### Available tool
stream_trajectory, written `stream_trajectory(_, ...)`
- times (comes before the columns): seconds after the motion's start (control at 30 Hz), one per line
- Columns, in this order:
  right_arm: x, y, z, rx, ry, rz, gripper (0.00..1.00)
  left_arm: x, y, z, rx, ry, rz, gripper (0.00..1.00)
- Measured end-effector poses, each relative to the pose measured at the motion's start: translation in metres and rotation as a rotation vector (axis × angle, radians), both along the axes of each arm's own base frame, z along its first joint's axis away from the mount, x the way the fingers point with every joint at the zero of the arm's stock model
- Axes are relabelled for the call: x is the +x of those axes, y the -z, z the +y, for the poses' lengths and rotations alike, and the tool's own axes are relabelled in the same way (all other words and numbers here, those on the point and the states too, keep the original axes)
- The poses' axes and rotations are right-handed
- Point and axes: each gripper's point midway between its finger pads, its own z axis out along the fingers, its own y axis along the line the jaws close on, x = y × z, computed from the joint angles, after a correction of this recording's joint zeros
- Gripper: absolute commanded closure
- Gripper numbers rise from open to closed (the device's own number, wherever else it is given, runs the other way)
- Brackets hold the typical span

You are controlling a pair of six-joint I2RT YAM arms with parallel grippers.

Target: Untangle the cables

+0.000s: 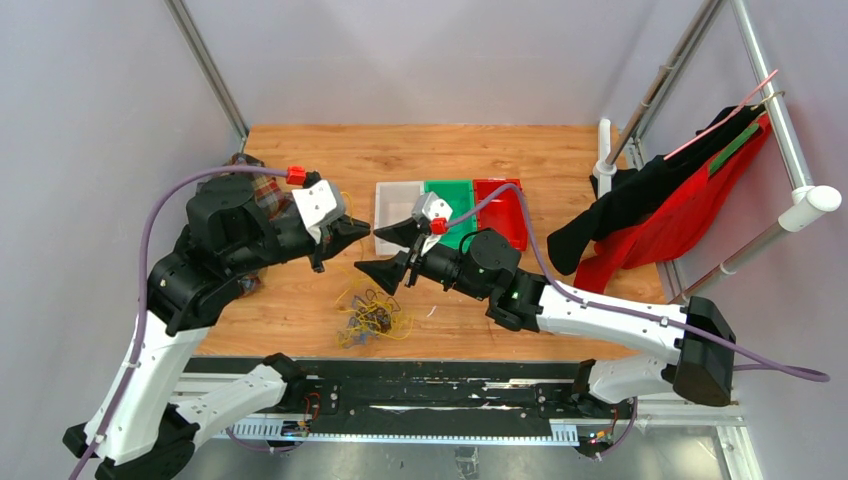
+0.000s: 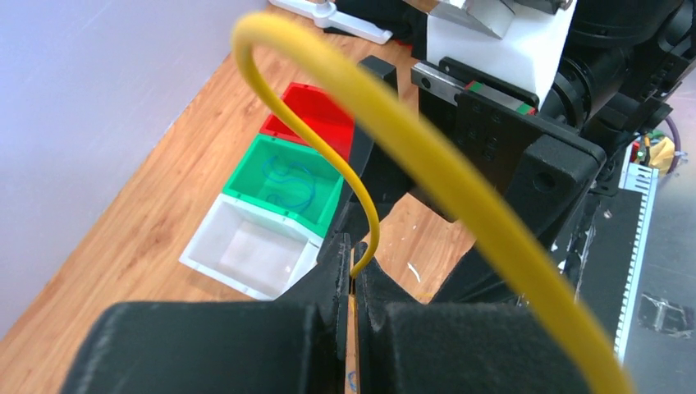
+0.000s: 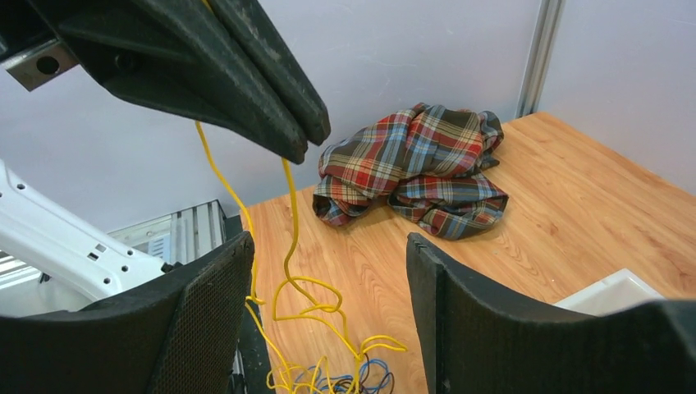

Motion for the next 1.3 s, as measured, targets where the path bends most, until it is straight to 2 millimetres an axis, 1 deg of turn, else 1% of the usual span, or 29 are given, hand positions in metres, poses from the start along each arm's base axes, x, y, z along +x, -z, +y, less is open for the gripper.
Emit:
stream_trajectory(0.17, 0.003, -0.001, 0.001, -0.005, 0.011, -0.012, 0.4, 0.003, -0.009, -0.002, -0.002, 0.003, -0.02, 1.0)
stream_trajectory(0.3, 0.014, -0.009, 0.012, -0.002, 0.046, -0.027, 0.56, 0.005, -0.016, -0.005, -0.007, 0.011, -0.022, 1.0)
stream_trajectory(0.37, 0.02, -0.006, 0.016, -0.012, 0.068, -0.03, 0.61, 0.005, -0.022, -0.006, -0.011, 0.02, -0.025, 0.99)
stream_trajectory(0.47, 0.028, 0.008, 0.021, -0.039, 0.095, -0.019, 0.63, 0.002, -0.03, -0.006, -0.016, 0.029, -0.029, 1.0)
stream_trajectory(0.57, 0.036, 0.027, 0.023, -0.067, 0.122, -0.004, 0.64, -0.002, -0.04, -0.003, -0.023, 0.029, -0.041, 1.0)
stream_trajectory(0.67, 0.044, 0.057, 0.021, -0.11, 0.154, 0.018, 0.65, -0.006, -0.057, -0.001, -0.044, 0.032, -0.075, 1.0)
stream_trajectory(0.73, 0.049, 0.081, 0.019, -0.146, 0.176, 0.04, 0.65, -0.008, -0.071, 0.0, -0.061, 0.033, -0.104, 1.0)
stream_trajectory(0.87, 0.055, 0.138, 0.01, -0.235, 0.218, 0.103, 0.68, -0.011, -0.1, 0.003, -0.091, 0.03, -0.169, 1.0)
stream_trajectory(0.93, 0.056, 0.159, 0.005, -0.262, 0.236, 0.13, 0.69, -0.013, -0.115, 0.005, -0.106, 0.028, -0.209, 1.0)
stream_trajectory(1.0, 0.056, 0.175, 0.0, -0.279, 0.253, 0.157, 0.7, -0.014, -0.129, 0.007, -0.118, 0.024, -0.245, 1.0)
stream_trajectory(1.13, 0.056, 0.201, -0.01, -0.304, 0.287, 0.199, 0.79, -0.014, -0.152, 0.012, -0.132, 0.008, -0.319, 1.0)
stream_trajectory(1.3, 0.056, 0.23, -0.024, -0.341, 0.331, 0.24, 0.78, -0.006, -0.18, 0.021, -0.138, -0.052, -0.432, 1.0)
